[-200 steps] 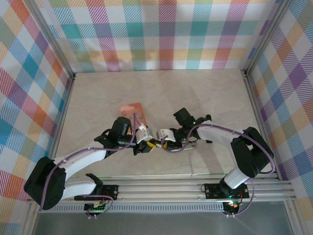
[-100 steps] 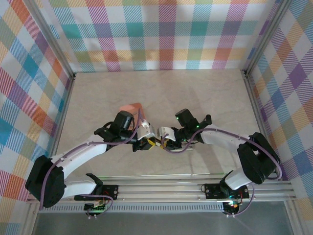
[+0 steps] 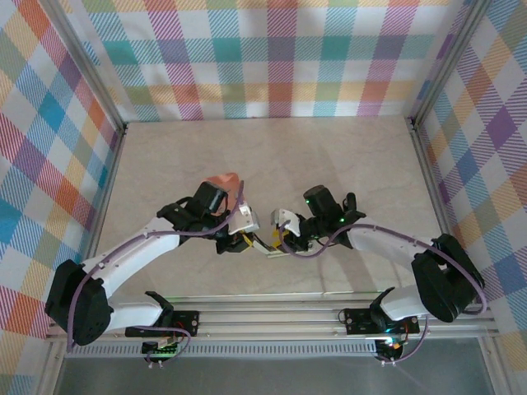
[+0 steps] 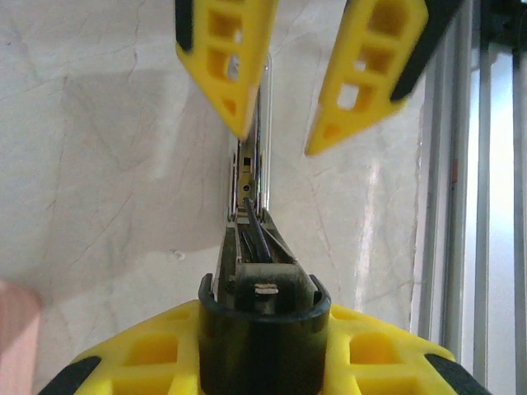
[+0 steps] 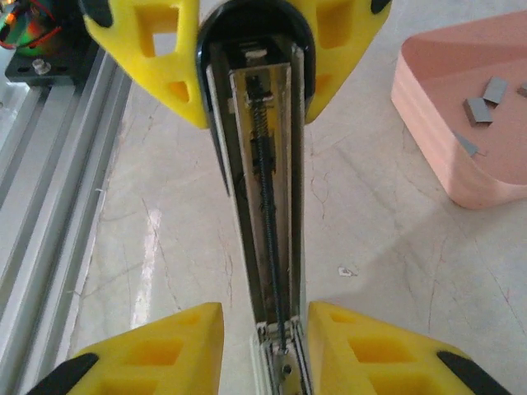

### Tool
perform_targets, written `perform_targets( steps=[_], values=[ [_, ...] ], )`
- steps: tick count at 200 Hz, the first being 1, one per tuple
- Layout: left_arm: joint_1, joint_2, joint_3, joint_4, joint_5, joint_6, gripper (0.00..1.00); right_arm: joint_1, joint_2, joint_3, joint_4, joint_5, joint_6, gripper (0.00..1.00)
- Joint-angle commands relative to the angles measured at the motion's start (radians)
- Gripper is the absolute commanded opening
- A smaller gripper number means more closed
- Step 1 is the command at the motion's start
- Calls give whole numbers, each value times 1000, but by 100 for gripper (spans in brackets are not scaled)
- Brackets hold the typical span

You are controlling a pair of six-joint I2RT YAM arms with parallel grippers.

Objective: Load the staples into the stapler

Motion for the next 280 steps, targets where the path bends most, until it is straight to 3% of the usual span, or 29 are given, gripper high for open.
perform_targets(
  steps=[1,57,121,161,196,280],
  values=[
    [-7,7,85,-149,-47,78,19,-30,-44,-41,119,13,242,33],
    [-7,85,234,-362,-127,149,22,-30,-58,7,-25,300,787,39],
    [-17,212,373,-486,-226,176,21,-30,-36,36,-219,351,1245,39],
    [-43,268,406,-513,-286,193,21,-32,14,11,-166,214,1362,39],
    [-66,286,428,-505,-282,199,21,-53,65,17,-185,222,1403,38],
    [-82,311,449,-499,-295,203,21,-94,137,-25,-68,75,1435,34]
  ],
)
